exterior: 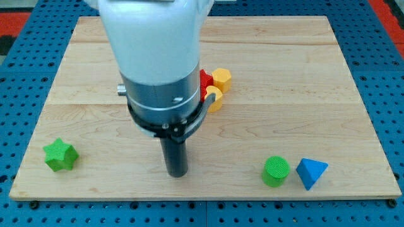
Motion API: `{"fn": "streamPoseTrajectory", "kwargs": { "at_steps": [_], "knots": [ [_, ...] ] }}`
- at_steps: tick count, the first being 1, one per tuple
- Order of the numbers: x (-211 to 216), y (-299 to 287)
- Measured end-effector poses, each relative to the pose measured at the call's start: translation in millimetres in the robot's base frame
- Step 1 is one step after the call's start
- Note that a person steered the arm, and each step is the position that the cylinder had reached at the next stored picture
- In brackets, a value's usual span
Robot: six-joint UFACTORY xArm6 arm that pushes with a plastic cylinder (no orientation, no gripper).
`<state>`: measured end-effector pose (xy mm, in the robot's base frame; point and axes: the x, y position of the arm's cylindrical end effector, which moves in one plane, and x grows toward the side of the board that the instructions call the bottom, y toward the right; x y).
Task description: Move the blue cube to the bottom of the red circle
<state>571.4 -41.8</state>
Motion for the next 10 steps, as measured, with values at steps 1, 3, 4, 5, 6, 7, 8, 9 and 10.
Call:
{"fn": "streamPoseTrajectory", "kwargs": {
  "at_steps": [1,3,4,5,6,7,8,9,10],
  "knots": [
    [-18.5,-15.6],
    [-29.8,9.5],
    [-47.5,37.6],
    [-32.5,38.8],
    [-10.0,8.1],
    [-33.3,-8.3],
    [-55.6,-6.9],
    [-59.7,-20.5],
    [-67.5,-51.5]
  ]
}}
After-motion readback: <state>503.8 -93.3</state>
